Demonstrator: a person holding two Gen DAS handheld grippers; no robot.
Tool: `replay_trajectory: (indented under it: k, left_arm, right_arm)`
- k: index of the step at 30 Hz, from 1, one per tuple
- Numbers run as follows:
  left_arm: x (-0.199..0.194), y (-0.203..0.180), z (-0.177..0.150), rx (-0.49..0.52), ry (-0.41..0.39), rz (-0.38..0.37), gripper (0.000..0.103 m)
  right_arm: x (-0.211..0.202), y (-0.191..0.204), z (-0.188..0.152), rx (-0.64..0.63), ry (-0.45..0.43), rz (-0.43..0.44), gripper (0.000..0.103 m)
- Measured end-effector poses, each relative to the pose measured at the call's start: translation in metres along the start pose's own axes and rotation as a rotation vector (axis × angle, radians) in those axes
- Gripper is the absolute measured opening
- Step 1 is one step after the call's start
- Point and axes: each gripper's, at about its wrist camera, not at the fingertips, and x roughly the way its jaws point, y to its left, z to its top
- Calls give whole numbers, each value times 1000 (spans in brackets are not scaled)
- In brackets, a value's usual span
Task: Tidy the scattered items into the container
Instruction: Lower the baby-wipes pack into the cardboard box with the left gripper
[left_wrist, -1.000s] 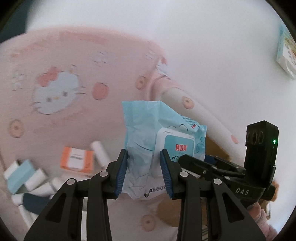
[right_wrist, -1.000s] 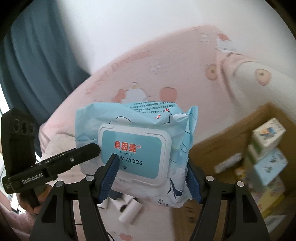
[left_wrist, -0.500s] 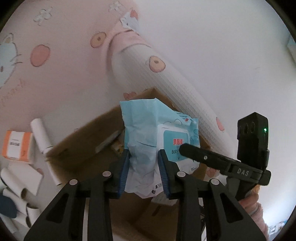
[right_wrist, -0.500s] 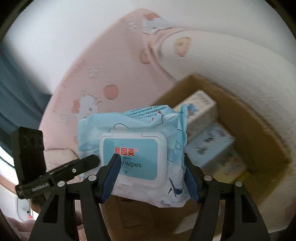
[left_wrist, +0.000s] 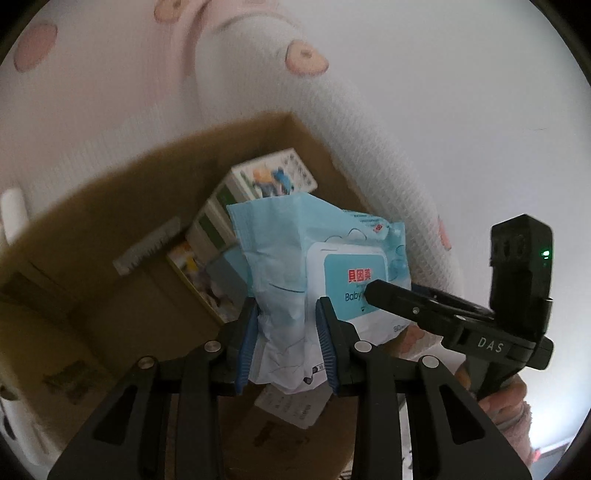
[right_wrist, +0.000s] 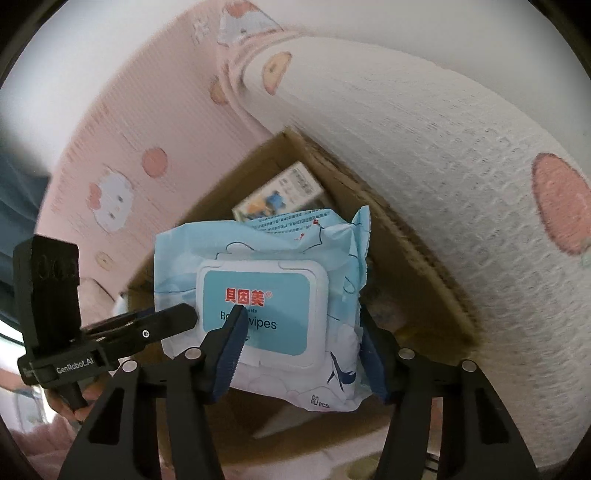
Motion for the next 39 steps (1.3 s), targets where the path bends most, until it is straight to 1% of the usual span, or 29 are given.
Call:
replay_trajectory:
  k: [3,7,9,11,14,15,16,17,18,19,20,25,26,30,33,34,36,38,39]
  left_arm:
    - [17,5,-3,-33,37,-17,35]
    - [32,19,-12,-93,87,-31,35]
    - [38,26,-14,-133,119,-45,35]
    - [43,29,-15,-147,154,-51,36]
    - [55,30,-16,-163,220,-3,36]
    - [59,30,-17,-165,242,3,35]
    - [64,28,-17,-161,272,-3,34]
    - [69,26,-18,-151,302,-13,34]
    - [73,22,-18,-136,320,-5,34]
    - [76,18,-19,-117,332,25,34]
    - [78,15,-20,-104,330,49,34]
    - [75,13,-21,-96,313,48,34]
    - [72,12,-21,-85,299,59,34]
    - [56,3,-26,-8,242,118,34]
    - [42,-2,-28,25,202,136,34]
    - [37,-4,-28,38,180,127,34]
    - [28,-8,-26,66,156,133,34]
    - [24,-11,-23,80,135,145,34]
    - [22,-8,-22,83,134,147,34]
  right_arm:
    - [3,1,-3,-43,37,-80,55]
    - [5,0,-8,-73,69,-124,51]
    - [6,2,-8,-97,87,-148,50]
    - [9,7,-8,-135,103,-184,50]
    - [13,10,-9,-176,126,-221,50]
    - [14,8,-9,-175,136,-231,50]
    - [14,6,-8,-170,138,-234,50]
    - [14,4,-8,-158,140,-215,50]
    - [13,1,-7,-134,144,-170,50]
    - [11,-1,-6,-115,142,-143,50]
    - [9,-3,-6,-105,139,-132,50]
    - [5,-5,0,-71,126,-92,50]
    - [4,-5,2,-58,118,-78,50]
    - [7,10,8,-58,102,-79,50]
    - [19,19,10,-70,101,-84,50]
    - [21,21,11,-78,99,-91,50]
    - [26,24,10,-90,103,-103,50]
    - [37,24,10,-91,127,-154,49]
    - [43,19,9,-74,143,-196,43]
